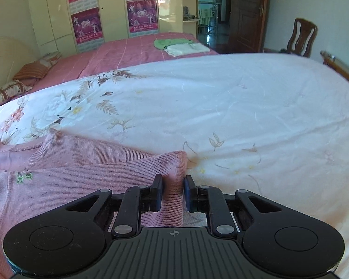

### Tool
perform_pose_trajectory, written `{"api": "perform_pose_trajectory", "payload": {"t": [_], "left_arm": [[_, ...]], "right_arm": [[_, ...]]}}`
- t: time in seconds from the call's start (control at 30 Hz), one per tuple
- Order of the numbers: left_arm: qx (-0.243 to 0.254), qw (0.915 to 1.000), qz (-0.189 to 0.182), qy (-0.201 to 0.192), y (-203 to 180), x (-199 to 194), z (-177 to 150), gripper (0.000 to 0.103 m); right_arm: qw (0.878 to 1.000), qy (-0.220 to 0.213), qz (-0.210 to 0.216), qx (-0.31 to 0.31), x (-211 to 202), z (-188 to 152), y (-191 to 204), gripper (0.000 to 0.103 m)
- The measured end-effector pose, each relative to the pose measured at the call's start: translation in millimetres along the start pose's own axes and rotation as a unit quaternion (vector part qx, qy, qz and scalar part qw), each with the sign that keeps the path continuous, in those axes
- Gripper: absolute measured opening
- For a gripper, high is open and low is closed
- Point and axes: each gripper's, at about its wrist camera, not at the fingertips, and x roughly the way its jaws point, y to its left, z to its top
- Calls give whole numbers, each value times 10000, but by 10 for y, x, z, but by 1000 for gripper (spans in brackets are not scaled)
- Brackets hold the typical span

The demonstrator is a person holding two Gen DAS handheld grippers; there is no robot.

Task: Fold small clothes
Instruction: 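Lay the sleeve on the body and open the right gripper, then move the left tool to the other sleeve's cuff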

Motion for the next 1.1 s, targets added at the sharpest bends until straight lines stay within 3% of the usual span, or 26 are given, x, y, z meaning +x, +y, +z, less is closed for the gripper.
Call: {"api": "perform_pose_trajectory", "payload": {"t": [0.27, 0.4, 0.53, 0.67, 0.77, 0.9, 1.03, 1.07, 1.1], "left_arm": [[245, 9996, 162, -26, -99, -18, -41, 53], [463, 9985, 274, -43, -146, -32, -81, 56], [460, 9984, 337, 47, -158, -101, -83, 60], [105, 9992, 380, 27, -93, -291, -116, 83], [76, 9991, 398, 117, -31, -420, -167, 80], [-173, 9982, 557, 96, 177, -670, -249, 81], [-414, 9953, 877, 69, 490, -928, -321, 81], [-467, 9943, 957, 53, 581, -990, -339, 81], [-534, 9932, 1032, 42, 685, -1048, -357, 81]], "right_arm": [[9956, 2, 563, -751, -486, -445, 339, 17], [9913, 107, 436, -1240, -468, -779, 371, 17], [9893, 188, 308, -1413, -577, -845, 363, 17], [9898, 235, 362, -1359, -649, -888, 366, 17], [9876, 348, 349, -1489, -700, -887, 377, 17], [9897, 112, 890, -1120, -945, -771, 415, 17], [9813, 11, 1475, -1235, -1126, -762, 772, 18], [9786, 3, 1604, -1289, -1154, -773, 878, 20], [9750, 4, 1767, -1346, -1190, -793, 1025, 33]]}}
